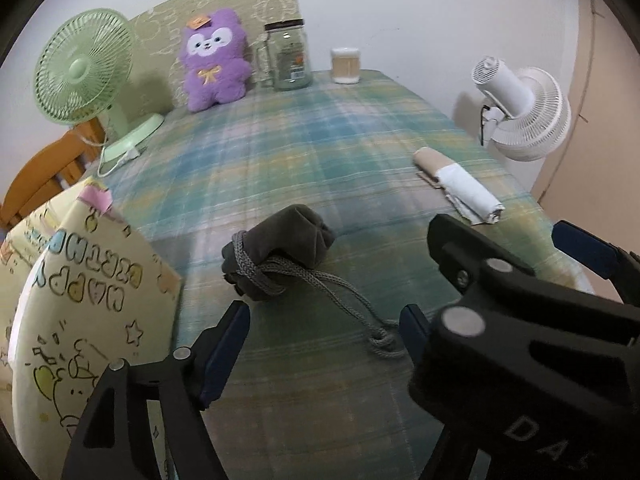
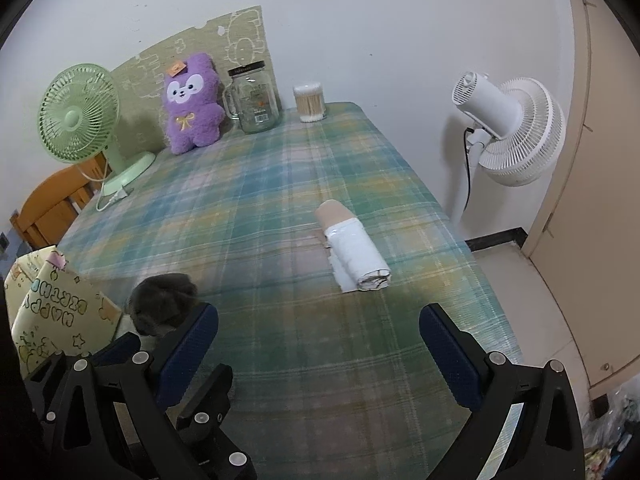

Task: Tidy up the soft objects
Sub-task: 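Grasp grey pouch with left gripper while right gripper grasps rolled white cloth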

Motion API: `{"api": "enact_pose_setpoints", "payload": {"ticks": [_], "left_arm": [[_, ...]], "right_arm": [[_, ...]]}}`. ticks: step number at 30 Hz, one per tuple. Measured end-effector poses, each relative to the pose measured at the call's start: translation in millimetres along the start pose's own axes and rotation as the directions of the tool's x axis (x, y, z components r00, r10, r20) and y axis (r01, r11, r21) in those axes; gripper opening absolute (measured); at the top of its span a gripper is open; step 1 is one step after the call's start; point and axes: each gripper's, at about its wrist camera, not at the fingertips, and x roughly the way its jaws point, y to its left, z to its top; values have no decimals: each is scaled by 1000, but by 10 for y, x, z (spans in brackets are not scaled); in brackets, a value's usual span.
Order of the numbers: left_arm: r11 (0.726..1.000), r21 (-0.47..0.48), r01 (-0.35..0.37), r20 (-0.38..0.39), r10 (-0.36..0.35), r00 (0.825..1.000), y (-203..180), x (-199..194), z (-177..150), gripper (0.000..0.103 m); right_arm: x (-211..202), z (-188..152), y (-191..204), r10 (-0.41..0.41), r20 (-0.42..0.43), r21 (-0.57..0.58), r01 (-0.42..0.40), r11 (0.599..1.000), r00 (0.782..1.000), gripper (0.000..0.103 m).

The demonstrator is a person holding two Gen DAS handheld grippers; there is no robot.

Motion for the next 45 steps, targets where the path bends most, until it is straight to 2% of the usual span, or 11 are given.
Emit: {"api": "enact_pose_setpoints", "payload": {"ticks": [5,11,15,23,30,36,38,41,43,44,45], "left_arm": [[996,-62,-65,-14,64,998,114,63,6,81],[994,-77,-76,-11,75,997,146,149,101,77],[992,-105,-64,-20,62,998,181,228,165,67],[994,-82,-71,1,71,997,131,281,256,43],[998,-50,-45,20,46,999,22,311,327,40],[998,-36,-42,25,43,999,-53,360,370,40],[999,-35,-40,29,41,999,-62,373,382,40],[999,-41,-31,26,33,999,-62,392,401,39],[999,-38,-32,27,33,999,-69,392,402,39],[999,-37,-32,27,33,999,-70,392,401,39],[999,-34,-32,28,33,999,-71,390,398,39]], "right_arm": [[-3,-14,31,6,-3,-6,-6,1000,1000,102],[49,8,6,-3,-9,-1,3,1000,1000,102],[111,37,-5,2,-15,-1,-2,1000,1000,102],[229,118,-37,11,-24,-6,-11,1000,1000,102],[368,213,-72,19,-45,-21,-20,1000,999,102],[570,248,-176,7,-92,0,-7,1000,996,85],[629,255,-203,15,-110,14,-14,1000,994,82],[654,280,-177,-8,-108,-5,8,1000,994,69],[658,282,-164,-22,-107,-13,21,1000,994,48],[659,281,-163,-26,-106,-16,25,1000,994,42],[653,275,-156,-20,-106,-19,19,1000,994,30]]}}
